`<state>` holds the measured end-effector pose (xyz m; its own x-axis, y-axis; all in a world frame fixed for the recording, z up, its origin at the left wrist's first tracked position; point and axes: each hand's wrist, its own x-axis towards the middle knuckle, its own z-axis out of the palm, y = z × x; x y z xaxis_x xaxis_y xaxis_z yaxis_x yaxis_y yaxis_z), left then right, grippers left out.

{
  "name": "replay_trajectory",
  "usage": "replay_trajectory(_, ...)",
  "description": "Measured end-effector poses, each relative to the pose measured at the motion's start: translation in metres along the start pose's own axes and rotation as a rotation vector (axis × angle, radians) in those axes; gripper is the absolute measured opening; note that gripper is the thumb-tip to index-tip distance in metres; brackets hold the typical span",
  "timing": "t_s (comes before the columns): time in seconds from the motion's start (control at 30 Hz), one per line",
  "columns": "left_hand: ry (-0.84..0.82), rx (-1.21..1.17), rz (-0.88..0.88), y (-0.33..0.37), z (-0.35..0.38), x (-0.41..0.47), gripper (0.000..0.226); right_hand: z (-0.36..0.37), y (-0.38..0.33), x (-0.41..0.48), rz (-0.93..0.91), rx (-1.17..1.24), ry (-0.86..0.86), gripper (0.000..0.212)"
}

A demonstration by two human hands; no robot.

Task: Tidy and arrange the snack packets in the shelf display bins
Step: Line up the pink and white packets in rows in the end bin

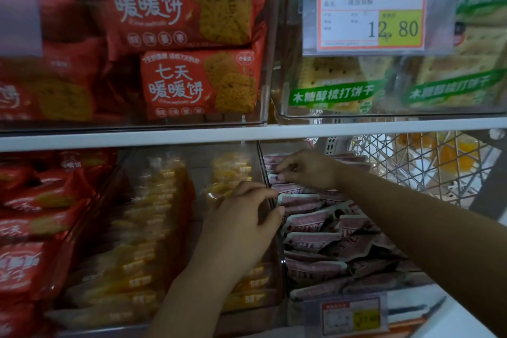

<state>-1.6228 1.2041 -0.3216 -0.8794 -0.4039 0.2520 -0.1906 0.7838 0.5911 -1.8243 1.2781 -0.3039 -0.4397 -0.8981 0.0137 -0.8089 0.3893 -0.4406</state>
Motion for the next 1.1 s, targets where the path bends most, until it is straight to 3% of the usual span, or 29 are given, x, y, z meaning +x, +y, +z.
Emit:
replay_trajectory(0.1,-0.019,0.031,-0.002,0.002,-0.001,0.0,0.034,-0.026,-0.009,-0.035,0.038,0.105,0.151,0.029)
replay_trajectory(0.23,0.003,0.105,0.016,0.008,0.001,-0.001,0.032,-0.039,-0.007,-0.105,0.094,0.253,0.355,0.019)
replay_trajectory(0.37,0.0,0.221,0.126,0.031,0.006,-0.009,0.032,-0.02,0.008,-0.167,0.176,0.133,0.333,0.016)
replay_trajectory(0.47,-0.19,0.306,0.237,0.055,0.016,-0.018,0.038,-0.015,0.012,-0.198,0.196,0.012,0.271,0.017)
replay_trajectory(0.67,-0.431,0.873,0.305,0.06,0.038,-0.013,0.053,-0.007,0.023,-0.238,0.255,-0.1,0.185,0.023)
replay_trajectory(0.77,-0.524,1.005,0.317,0.067,0.031,-0.005,0.061,-0.007,0.026,-0.239,0.264,-0.124,0.189,0.025)
replay_trajectory(0.87,-0.546,0.794,0.197,0.082,0.021,0.012,0.038,-0.01,0.029,-0.24,0.276,-0.138,0.185,0.025)
replay_trajectory(0.97,-0.321,0.642,0.267,0.099,0.026,0.041,0.022,-0.009,0.033,-0.241,0.257,-0.084,0.195,0.023)
replay_trajectory(1.1,-0.259,0.563,0.319,0.119,0.065,0.075,0.032,-0.013,0.042,-0.239,0.215,-0.026,0.269,0.023)
